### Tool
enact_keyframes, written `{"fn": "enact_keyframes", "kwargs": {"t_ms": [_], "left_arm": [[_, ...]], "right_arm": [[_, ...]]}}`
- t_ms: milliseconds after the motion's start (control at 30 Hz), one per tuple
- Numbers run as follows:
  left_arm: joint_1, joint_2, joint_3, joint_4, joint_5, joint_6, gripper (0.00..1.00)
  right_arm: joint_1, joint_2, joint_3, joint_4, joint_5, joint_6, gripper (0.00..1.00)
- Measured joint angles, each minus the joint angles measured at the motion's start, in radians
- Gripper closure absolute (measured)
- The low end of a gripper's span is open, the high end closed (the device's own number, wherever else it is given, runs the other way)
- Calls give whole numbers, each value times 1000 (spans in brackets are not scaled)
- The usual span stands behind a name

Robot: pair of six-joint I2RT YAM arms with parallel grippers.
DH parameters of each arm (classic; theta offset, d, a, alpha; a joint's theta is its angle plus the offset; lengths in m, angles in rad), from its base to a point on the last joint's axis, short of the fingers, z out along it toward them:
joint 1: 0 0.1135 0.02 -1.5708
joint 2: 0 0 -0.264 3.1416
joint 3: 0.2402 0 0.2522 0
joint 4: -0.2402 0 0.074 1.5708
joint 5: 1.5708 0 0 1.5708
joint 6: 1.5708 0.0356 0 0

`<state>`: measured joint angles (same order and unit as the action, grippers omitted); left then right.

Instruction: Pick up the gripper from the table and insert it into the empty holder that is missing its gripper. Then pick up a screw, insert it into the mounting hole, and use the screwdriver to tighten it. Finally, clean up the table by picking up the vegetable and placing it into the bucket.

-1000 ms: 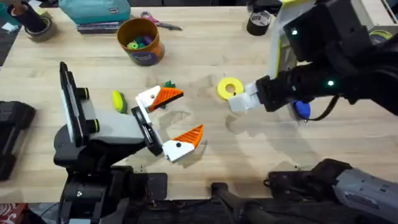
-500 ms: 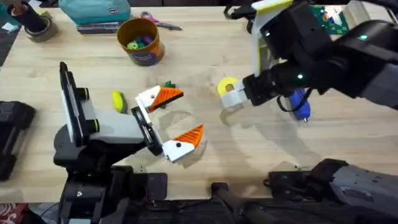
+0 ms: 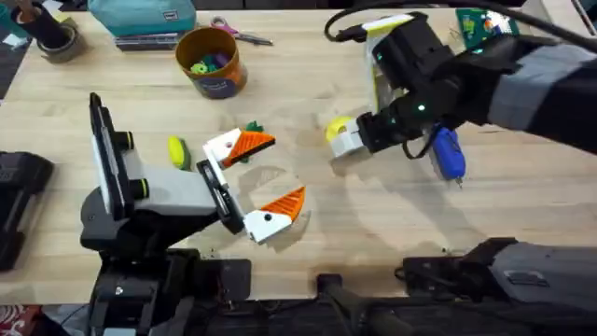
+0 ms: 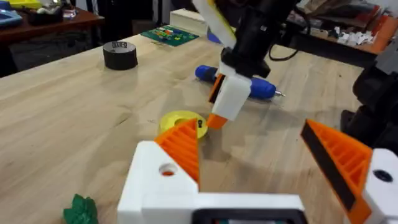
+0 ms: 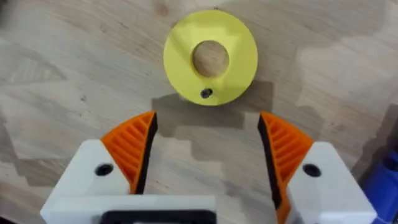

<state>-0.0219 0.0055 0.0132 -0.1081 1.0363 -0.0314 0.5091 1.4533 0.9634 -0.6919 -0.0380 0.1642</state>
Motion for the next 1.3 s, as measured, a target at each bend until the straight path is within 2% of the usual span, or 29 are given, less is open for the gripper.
{"fn": "enact_keyframes", "kwargs": {"t_ms": [267, 600, 767, 967, 1000, 1033, 1233, 1300], "left_arm": [[0, 0, 0, 0, 0, 0, 15], [0, 0, 0, 0, 0, 0, 15], [0, 0, 0, 0, 0, 0, 15], [0, 0, 0, 0, 0, 0, 16], [0, 0, 0, 0, 0, 0, 15], [0, 0, 0, 0, 0, 0, 15], [0, 0, 0, 0, 0, 0, 15], [0, 0, 0, 0, 0, 0, 15]], "right_arm": [[0, 86, 0, 53, 0, -8, 135], [0, 93, 0, 94, 0, -9, 223], [0, 93, 0, 98, 0, -9, 341], [4, 95, 0, 99, 3, -13, 370], [6, 98, 0, 101, 10, -15, 401], [12, 108, 0, 102, 32, -15, 475], [13, 111, 0, 114, 49, -16, 508], [14, 111, 0, 118, 49, -15, 545]]}}
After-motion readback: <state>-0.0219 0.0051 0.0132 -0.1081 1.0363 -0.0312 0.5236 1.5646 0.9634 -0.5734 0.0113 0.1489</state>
